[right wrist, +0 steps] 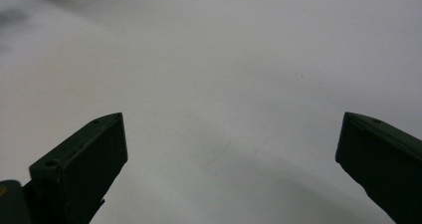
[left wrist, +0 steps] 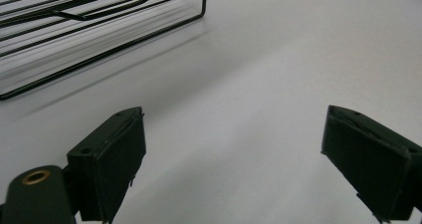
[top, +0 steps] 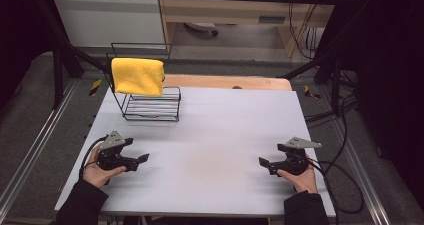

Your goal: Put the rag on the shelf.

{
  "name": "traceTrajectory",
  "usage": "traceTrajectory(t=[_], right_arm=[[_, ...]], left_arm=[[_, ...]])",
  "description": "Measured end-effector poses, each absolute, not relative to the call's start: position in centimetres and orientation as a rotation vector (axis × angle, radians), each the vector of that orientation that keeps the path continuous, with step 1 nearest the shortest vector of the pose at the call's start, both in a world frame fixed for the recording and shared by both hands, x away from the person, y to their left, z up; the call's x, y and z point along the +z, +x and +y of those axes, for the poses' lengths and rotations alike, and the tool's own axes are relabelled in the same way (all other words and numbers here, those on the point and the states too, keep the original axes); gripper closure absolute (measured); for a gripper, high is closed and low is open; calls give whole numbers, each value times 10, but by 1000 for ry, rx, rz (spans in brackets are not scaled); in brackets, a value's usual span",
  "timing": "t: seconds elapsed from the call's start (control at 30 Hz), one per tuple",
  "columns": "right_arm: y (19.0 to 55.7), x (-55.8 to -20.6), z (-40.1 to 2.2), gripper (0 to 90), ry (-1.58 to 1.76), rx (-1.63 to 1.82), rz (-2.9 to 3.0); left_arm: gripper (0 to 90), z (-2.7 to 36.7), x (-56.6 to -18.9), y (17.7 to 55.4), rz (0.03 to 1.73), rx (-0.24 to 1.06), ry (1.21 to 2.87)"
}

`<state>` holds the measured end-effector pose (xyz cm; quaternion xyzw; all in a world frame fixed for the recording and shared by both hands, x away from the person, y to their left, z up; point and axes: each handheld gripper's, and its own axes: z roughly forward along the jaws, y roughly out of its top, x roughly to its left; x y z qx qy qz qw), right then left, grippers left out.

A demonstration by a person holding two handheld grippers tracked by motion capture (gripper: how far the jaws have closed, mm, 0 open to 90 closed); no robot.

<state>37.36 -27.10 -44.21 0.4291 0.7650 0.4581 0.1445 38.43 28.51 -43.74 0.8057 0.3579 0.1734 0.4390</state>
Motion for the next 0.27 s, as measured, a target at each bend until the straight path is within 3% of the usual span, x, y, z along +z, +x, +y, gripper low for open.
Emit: traceTrajectory(t=[0.27], right_arm=[[370,-444,-270,6,1242,1311,2213]], left_arm=[[101,282,-441,382,878,436,2019]])
